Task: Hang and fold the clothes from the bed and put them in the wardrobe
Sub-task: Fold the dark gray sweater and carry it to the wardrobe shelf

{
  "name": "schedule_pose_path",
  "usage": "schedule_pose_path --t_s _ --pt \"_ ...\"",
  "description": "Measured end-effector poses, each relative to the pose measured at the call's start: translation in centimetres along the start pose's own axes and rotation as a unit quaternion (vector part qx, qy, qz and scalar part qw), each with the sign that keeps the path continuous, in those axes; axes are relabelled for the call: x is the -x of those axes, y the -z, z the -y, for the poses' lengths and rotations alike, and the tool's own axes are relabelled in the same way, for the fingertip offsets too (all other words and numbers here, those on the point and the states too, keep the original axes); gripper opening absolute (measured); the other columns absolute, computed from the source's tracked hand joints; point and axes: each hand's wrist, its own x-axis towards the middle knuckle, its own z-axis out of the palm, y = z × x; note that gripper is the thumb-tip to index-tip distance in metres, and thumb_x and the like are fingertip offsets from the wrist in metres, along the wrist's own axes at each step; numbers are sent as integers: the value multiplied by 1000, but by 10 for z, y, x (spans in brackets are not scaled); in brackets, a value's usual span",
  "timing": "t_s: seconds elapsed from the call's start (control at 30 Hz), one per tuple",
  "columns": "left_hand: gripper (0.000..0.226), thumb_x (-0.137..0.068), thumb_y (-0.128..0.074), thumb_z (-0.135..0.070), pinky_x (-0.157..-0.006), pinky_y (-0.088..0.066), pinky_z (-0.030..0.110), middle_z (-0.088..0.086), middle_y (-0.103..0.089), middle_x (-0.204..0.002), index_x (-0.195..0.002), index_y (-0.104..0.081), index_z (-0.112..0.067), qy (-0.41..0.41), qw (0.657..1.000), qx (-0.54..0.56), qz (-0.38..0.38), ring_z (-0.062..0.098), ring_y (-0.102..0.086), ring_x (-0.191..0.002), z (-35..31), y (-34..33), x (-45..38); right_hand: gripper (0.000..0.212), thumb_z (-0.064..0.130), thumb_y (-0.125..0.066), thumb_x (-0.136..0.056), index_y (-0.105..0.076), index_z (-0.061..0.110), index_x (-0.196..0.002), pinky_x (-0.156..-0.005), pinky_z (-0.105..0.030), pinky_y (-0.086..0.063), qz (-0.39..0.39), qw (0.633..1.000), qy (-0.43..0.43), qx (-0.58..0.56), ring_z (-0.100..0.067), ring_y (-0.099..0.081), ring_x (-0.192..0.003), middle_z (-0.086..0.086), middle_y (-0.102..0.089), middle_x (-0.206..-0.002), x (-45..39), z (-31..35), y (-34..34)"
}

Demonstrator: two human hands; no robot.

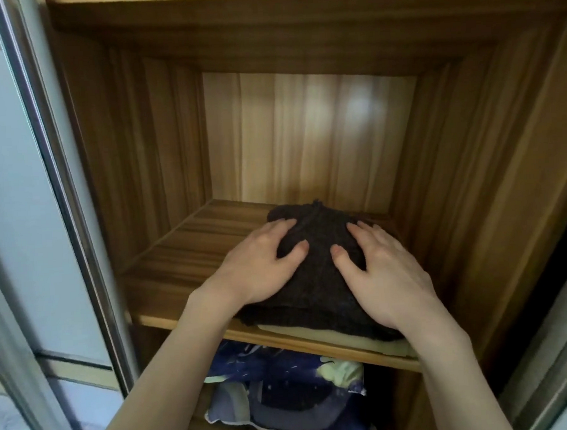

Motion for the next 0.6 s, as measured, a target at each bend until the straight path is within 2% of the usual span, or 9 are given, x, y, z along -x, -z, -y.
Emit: schedule_pose_path --t_s 0.23,0.33,0.43,0.53,0.6 --pt "66 -104 -42 -61 -123 -31 35 -7 -38 -165 -162 -37 -28 -42 999 1 -25 15 -34 -151 10 -8 -5 67 62 -34 -104 -27 33 -163 -126 -29 -11 -5 1000 -11 2 -11 -17 -157 10 -25 -169 4 3 1" --pt "63 -105 -43 -58 -119 -36 38 -3 -42 -163 -159 -41 -26 -70 996 -6 -57 19 -39 -149 12 -9 0 66 61 -39 -102 -35 30 -161 -128 -29 -14 -59 998 6 -23 -10 -22 -155 8 -33 -167 12 6 -4" --pt "56 -105 -44 -53 -113 -39 39 -1 -50 -156 -154 -47 -25 -110 989 -19 -101 20 -45 -143 14 -8 12 66 60 -38 -103 -44 23 -157 -126 -33 -26 -128 991 18 -19 -11 -34 -151 4 -45 -161 27 14 -5" --pt "52 -106 -44 -47 -110 -43 39 -1 -56 -150 -153 -48 -25 -164 977 -12 -137 21 -49 -140 19 -8 30 55 48 -40 -108 -47 19 -154 -120 -34 -37 -203 979 29 15 -11 -44 -144 2 -52 -154 51 28 -7" --pt "51 -107 -41 -45 -114 -40 36 -1 -54 -153 -154 -47 -23 -203 968 1 -151 19 -45 -144 23 -10 43 50 42 -41 -110 -48 17 -153 -118 -35 -39 -236 971 28 29 -11 -46 -141 2 -53 -151 74 38 -7"
